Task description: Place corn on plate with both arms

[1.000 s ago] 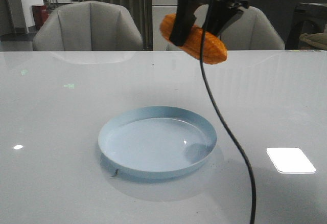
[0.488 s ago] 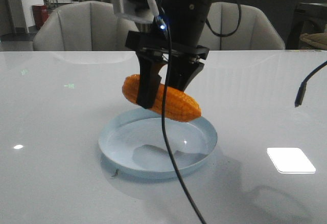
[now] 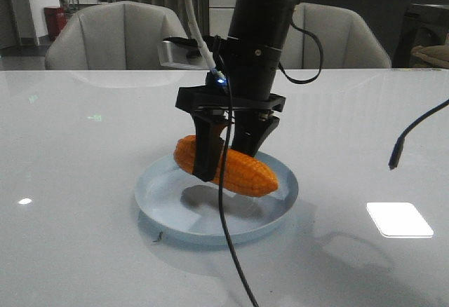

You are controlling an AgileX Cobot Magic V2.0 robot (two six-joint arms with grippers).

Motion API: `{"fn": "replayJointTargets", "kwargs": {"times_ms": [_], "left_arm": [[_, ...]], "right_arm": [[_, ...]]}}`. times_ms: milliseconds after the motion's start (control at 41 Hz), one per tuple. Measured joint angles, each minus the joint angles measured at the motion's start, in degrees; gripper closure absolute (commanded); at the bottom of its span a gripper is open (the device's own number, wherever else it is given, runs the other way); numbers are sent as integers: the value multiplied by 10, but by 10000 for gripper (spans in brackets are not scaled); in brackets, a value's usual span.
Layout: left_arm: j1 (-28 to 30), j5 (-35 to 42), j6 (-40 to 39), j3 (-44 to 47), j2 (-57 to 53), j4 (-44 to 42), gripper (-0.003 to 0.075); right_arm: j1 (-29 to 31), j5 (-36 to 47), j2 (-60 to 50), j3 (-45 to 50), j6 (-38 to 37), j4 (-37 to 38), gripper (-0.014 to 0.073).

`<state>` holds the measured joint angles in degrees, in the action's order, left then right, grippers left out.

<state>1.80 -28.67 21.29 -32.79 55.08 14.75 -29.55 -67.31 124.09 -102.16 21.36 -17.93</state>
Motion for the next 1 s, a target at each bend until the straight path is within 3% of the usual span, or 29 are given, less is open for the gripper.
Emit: {"fn": "replayJointTargets", "kwargs": {"times_ms": [73, 390, 732, 1000], "left_arm": [[0, 0, 0, 0, 0, 0, 319], [0, 0, 0, 0, 0, 0, 319], [0, 0, 0, 0, 0, 0, 319], [0, 6, 1, 0, 0, 0, 319]], "right_arm": [[0, 3, 0, 0, 0, 0, -41], [0, -10, 0, -8, 1, 1, -19], [8, -22, -1, -88, 1, 12, -19], [63, -31, -29, -92, -44, 12, -19]]}}
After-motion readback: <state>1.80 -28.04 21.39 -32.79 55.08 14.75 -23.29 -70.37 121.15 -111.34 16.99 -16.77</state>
